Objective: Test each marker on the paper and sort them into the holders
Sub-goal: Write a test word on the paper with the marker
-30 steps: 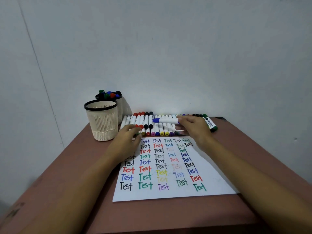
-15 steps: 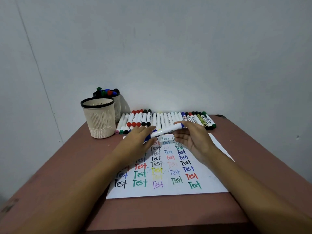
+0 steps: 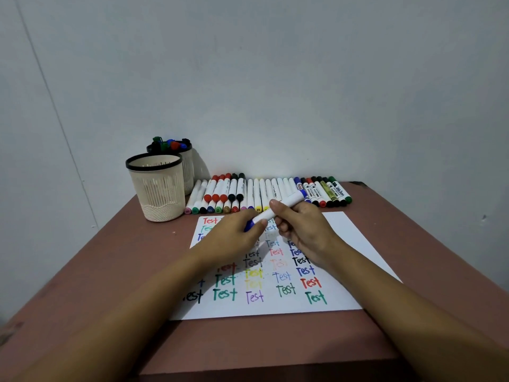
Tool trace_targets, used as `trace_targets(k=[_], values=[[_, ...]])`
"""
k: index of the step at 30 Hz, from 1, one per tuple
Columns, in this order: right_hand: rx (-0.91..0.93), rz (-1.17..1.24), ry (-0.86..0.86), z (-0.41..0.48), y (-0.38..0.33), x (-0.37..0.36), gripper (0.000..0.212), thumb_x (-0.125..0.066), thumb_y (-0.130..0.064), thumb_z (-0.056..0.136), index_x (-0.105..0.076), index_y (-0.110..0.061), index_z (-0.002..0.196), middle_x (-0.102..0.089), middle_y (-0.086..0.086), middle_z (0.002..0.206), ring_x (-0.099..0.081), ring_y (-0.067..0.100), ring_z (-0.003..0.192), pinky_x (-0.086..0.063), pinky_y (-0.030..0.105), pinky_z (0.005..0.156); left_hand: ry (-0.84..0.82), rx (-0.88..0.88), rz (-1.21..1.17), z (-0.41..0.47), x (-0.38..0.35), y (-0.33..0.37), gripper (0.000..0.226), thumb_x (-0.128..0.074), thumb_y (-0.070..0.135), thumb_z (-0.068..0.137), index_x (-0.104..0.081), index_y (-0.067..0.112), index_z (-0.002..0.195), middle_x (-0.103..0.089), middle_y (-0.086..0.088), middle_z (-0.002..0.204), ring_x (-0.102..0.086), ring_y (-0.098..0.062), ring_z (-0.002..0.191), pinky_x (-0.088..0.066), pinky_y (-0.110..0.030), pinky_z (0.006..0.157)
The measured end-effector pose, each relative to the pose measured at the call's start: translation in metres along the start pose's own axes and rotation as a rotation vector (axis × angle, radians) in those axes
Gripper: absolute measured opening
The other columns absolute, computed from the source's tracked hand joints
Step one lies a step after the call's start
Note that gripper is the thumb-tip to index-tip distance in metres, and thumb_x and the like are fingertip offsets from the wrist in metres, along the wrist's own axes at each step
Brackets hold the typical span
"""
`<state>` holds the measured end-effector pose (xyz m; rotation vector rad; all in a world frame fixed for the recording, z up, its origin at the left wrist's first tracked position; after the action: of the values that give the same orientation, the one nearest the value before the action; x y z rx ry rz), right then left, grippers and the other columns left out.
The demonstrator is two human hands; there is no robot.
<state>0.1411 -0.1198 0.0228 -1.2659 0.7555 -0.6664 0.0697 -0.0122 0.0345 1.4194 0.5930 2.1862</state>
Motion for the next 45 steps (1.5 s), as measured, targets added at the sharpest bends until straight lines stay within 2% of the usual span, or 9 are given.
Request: trace_targets(k=[4,10,17,21,28,31,35,39,45], values=[[0.014,0.051,-0.037,-0.002,-0.003,-0.003,0.018,-0.059,-0.019,0.091,-0.060,-0.009,0.077,-0.048,-0.002,0.058,-0.041,0.004,0.050,-0.038,0.014,0.050,0.023,0.010,-0.190,-0.002,0.004,0.002,0.026,-0.050,0.025,0.095,-0.062,0.002,0.089,-0.034,0.006,0.052,-0.032,-0.006,0.042,-0.027,-0.015,0.046],[0.054,0.073,-0.059,-0.003,-0.008,0.000,0.011,-0.058,-0.016,0.091,-0.061,-0.009,0.084,-0.049,-0.003,0.059,-0.042,0.004,0.052,-0.038,0.016,0.051,0.043,0.053,-0.312,-0.006,0.007,0.001,0.008,-0.056,0.030,0.091,-0.062,0.033,0.086,-0.038,0.012,0.040,-0.031,-0.004,0.038,-0.025,-0.010,0.041],[0.021,0.396,0.196,0.001,-0.014,0.027,0.013,-0.050,-0.022,0.097,-0.049,-0.010,0.092,-0.054,0.009,0.073,-0.059,0.016,0.051,-0.051,0.026,0.048,0.140,0.182,-0.218,-0.002,0.017,-0.022,0.027,-0.045,0.047,0.091,-0.051,0.027,0.108,-0.052,0.005,0.076,-0.048,-0.005,0.064,-0.036,-0.023,0.059],[-0.005,0.478,0.307,0.001,-0.014,0.050,0.014,-0.047,-0.021,0.098,-0.045,-0.010,0.091,-0.059,0.018,0.084,-0.068,0.030,0.064,-0.059,0.033,0.056,0.253,0.293,-0.370,0.002,0.031,-0.043,0.029,-0.032,0.019,0.099,-0.061,0.016,0.100,-0.051,0.000,0.073,-0.044,-0.012,0.063,-0.035,-0.028,0.060],[0.047,-0.091,0.431,0.001,-0.008,0.069,0.024,-0.066,-0.005,0.085,-0.051,-0.017,0.071,-0.052,0.003,0.062,-0.046,0.013,0.054,-0.039,0.024,0.048,0.200,0.332,-0.211,0.002,0.032,-0.062,0.036,-0.043,0.015,0.095,-0.051,0.020,0.130,-0.059,-0.009,0.117,-0.057,-0.022,0.099,-0.045,-0.032,0.084],[0.062,-0.299,0.494,-0.003,-0.008,0.068,0.027,-0.069,-0.006,0.082,-0.049,-0.016,0.066,-0.053,0.002,0.061,-0.050,0.013,0.054,-0.043,0.022,0.048,0.182,0.327,-0.237,0.002,0.031,-0.063,0.036,-0.053,0.016,0.093,-0.048,0.023,0.127,-0.061,-0.007,0.105,-0.058,-0.018,0.085,-0.046,-0.027,0.073],[0.032,-0.409,0.454,-0.002,-0.003,0.064,0.024,-0.065,-0.003,0.078,-0.050,-0.014,0.065,-0.052,0.003,0.060,-0.051,0.012,0.051,-0.047,0.024,0.052,0.171,0.376,-0.294,0.002,0.030,-0.067,0.026,-0.063,0.016,0.087,-0.051,0.019,0.110,-0.063,-0.004,0.095,-0.061,-0.018,0.086,-0.048,-0.033,0.081],[0.018,-0.420,0.445,-0.001,-0.002,0.063,0.023,-0.066,-0.002,0.076,-0.051,-0.012,0.062,-0.054,0.007,0.056,-0.051,0.018,0.047,-0.046,0.034,0.057,0.162,0.395,-0.323,0.003,0.029,-0.070,0.020,-0.066,0.015,0.084,-0.057,0.014,0.102,-0.065,-0.005,0.092,-0.061,-0.017,0.083,-0.049,-0.028,0.077],[0.021,-0.401,0.420,-0.001,-0.001,0.061,0.023,-0.065,0.002,0.075,-0.052,-0.010,0.061,-0.054,0.005,0.051,-0.048,0.015,0.041,-0.043,0.029,0.050,0.158,0.384,-0.283,0.004,0.029,-0.069,0.019,-0.068,0.018,0.084,-0.058,0.017,0.100,-0.063,-0.001,0.089,-0.057,-0.010,0.078,-0.044,-0.019,0.067]])
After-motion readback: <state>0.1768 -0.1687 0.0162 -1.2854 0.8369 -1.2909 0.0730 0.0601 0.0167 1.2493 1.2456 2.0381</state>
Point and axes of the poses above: each hand's wrist, its own z-axis towards the middle knuckle, its own x-axis out of the back of the hand, y = z × x, the point moved 6 cm from there along z, towards the middle knuckle
